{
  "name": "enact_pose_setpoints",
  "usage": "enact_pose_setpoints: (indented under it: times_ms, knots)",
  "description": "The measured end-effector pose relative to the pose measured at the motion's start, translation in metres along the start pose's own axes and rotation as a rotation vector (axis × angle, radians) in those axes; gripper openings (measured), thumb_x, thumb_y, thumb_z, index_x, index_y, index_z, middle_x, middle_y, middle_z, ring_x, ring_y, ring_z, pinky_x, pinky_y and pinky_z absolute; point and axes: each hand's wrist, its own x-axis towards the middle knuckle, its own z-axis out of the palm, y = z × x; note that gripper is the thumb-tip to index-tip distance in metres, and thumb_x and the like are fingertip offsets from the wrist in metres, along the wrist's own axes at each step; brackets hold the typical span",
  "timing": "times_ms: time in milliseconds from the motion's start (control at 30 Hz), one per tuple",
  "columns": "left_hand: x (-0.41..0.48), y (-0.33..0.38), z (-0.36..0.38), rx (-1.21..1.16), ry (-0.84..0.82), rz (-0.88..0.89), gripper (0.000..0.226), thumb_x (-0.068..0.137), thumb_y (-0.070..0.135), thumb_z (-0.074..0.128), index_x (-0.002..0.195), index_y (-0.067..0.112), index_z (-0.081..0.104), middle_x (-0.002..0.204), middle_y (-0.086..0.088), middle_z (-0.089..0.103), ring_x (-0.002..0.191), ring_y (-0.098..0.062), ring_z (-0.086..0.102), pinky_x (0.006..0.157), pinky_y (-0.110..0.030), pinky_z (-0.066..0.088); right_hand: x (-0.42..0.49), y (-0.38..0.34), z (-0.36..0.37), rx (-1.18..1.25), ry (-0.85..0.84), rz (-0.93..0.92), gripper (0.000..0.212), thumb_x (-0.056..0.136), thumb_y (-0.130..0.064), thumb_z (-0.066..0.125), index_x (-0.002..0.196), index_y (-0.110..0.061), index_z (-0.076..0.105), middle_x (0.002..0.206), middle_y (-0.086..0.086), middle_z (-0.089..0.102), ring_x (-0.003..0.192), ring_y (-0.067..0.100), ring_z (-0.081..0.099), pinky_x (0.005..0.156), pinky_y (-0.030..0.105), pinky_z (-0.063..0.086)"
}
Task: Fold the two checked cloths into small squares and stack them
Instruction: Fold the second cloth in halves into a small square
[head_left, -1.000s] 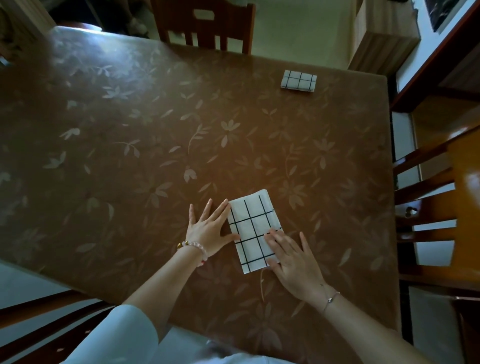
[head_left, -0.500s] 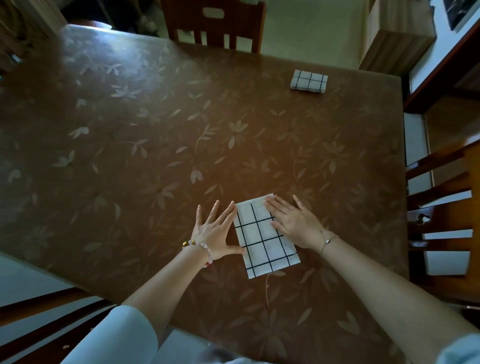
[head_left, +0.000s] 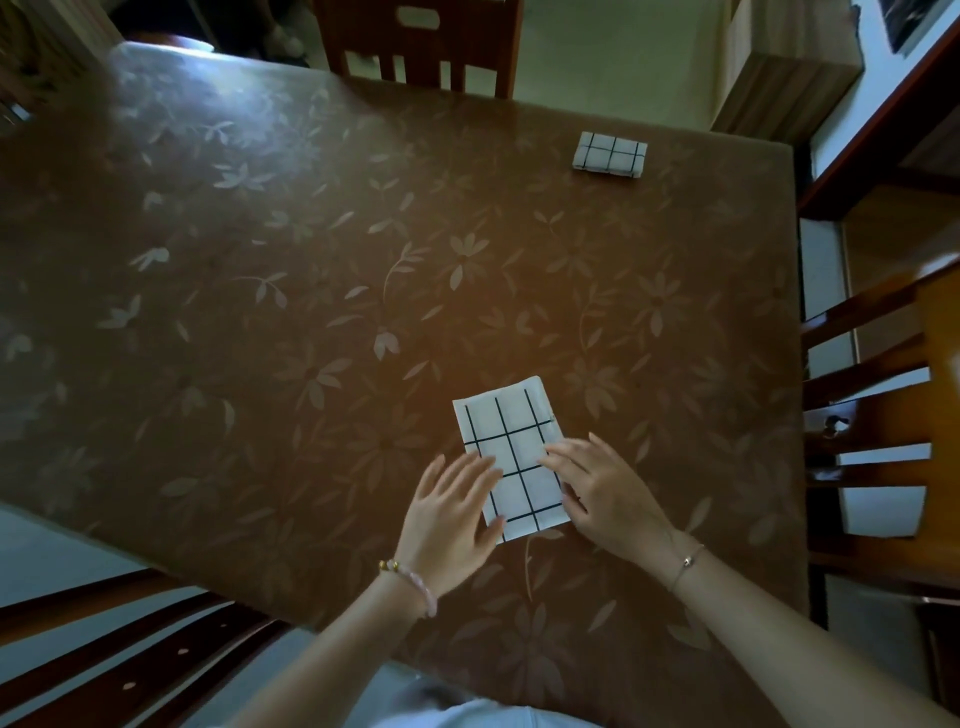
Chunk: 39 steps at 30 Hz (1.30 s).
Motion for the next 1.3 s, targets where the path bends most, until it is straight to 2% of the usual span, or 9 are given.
enact_pose_setpoints:
  times_ms: [100, 300, 367, 600, 800, 933, 1067, 1167, 1300]
  knots:
    - [-0.012, 0.016, 0.006, 0.040, -0.062, 0.033, 0.047, 0.080, 0.049, 0.047, 0.117, 0.021, 0.054, 0.120, 0.005, 0.059, 0.114, -0.015, 0.055, 0.103, -0.039, 0.038, -0.010, 0.002, 0.006, 0.013, -0.067, 0.051, 0.041, 0.083, -0.013, 0.051, 0.123, -0.019, 0.056, 0.127, -0.003, 0.055, 0.122, 0.014, 0.047, 0.111, 0.042, 0.028]
    - [-0.010, 0.015, 0.009, 0.122, -0.070, 0.095, 0.040, 0.074, 0.039, 0.061, 0.108, 0.018, 0.059, 0.110, 0.001, 0.062, 0.104, -0.017, 0.060, 0.097, -0.041, 0.045, -0.010, 0.001, 0.004, 0.078, -0.072, 0.095, 0.041, 0.083, -0.018, 0.043, 0.122, -0.021, 0.057, 0.127, -0.003, 0.054, 0.121, 0.014, 0.046, 0.111, 0.042, 0.026]
    - [-0.009, 0.013, 0.008, 0.139, -0.075, 0.117, 0.037, 0.072, 0.034, 0.061, 0.105, 0.017, 0.058, 0.109, 0.001, 0.061, 0.103, -0.018, 0.060, 0.097, -0.043, 0.045, -0.010, 0.004, 0.002, 0.094, -0.087, 0.085, 0.046, 0.082, -0.024, 0.036, 0.122, -0.021, 0.057, 0.128, -0.003, 0.053, 0.122, 0.014, 0.046, 0.112, 0.042, 0.027]
    - [-0.016, 0.015, 0.009, 0.232, -0.109, 0.154, 0.047, 0.063, 0.024, 0.070, 0.106, 0.012, 0.058, 0.116, -0.006, 0.061, 0.110, -0.023, 0.059, 0.092, -0.049, 0.048, -0.014, 0.009, -0.004, 0.117, -0.181, 0.054, 0.051, 0.083, -0.017, 0.049, 0.134, -0.026, 0.046, 0.141, -0.009, 0.041, 0.133, 0.007, 0.033, 0.115, 0.033, 0.006]
    - [-0.021, 0.014, 0.012, 0.210, -0.065, 0.177, 0.041, 0.064, 0.023, 0.072, 0.102, 0.011, 0.062, 0.119, -0.007, 0.063, 0.113, -0.024, 0.059, 0.089, -0.046, 0.051, -0.019, 0.013, -0.005, 0.028, -0.219, -0.021, 0.060, 0.082, -0.031, 0.051, 0.140, -0.025, 0.037, 0.146, -0.008, 0.034, 0.137, 0.007, 0.025, 0.114, 0.033, 0.000]
    - [-0.017, 0.011, 0.010, 0.141, -0.026, 0.145, 0.042, 0.068, 0.019, 0.068, 0.109, 0.010, 0.063, 0.113, 0.000, 0.066, 0.109, -0.019, 0.061, 0.091, -0.042, 0.050, -0.020, 0.012, -0.005, -0.014, -0.245, -0.043, 0.067, 0.078, -0.033, 0.057, 0.141, -0.023, 0.037, 0.148, -0.007, 0.031, 0.139, 0.008, 0.023, 0.116, 0.041, 0.005]
    - [-0.014, 0.008, 0.002, 0.079, -0.022, 0.172, 0.038, 0.070, 0.018, 0.065, 0.107, 0.011, 0.060, 0.102, 0.004, 0.068, 0.103, -0.013, 0.063, 0.094, -0.039, 0.047, -0.020, 0.009, -0.001, -0.043, -0.102, -0.056, 0.056, 0.072, -0.016, 0.069, 0.126, -0.019, 0.056, 0.133, -0.002, 0.054, 0.126, 0.014, 0.047, 0.111, 0.049, 0.026]
    - [-0.021, 0.003, -0.006, 0.047, -0.051, 0.235, 0.031, 0.077, 0.022, 0.051, 0.106, 0.014, 0.058, 0.103, 0.007, 0.068, 0.104, -0.009, 0.063, 0.094, -0.035, 0.048, -0.028, 0.003, 0.001, -0.076, -0.013, -0.085, 0.050, 0.066, -0.010, 0.077, 0.114, -0.020, 0.065, 0.117, -0.001, 0.065, 0.110, 0.016, 0.060, 0.105, 0.047, 0.029]
    - [-0.052, -0.005, -0.007, 0.040, -0.121, 0.321, 0.033, 0.083, 0.026, 0.041, 0.108, 0.017, 0.060, 0.109, 0.009, 0.067, 0.107, -0.006, 0.060, 0.096, -0.036, 0.048, -0.057, -0.018, 0.004, -0.104, -0.024, -0.121, 0.049, 0.064, -0.017, 0.078, 0.111, -0.023, 0.067, 0.111, -0.004, 0.067, 0.103, 0.011, 0.061, 0.105, 0.045, 0.033]
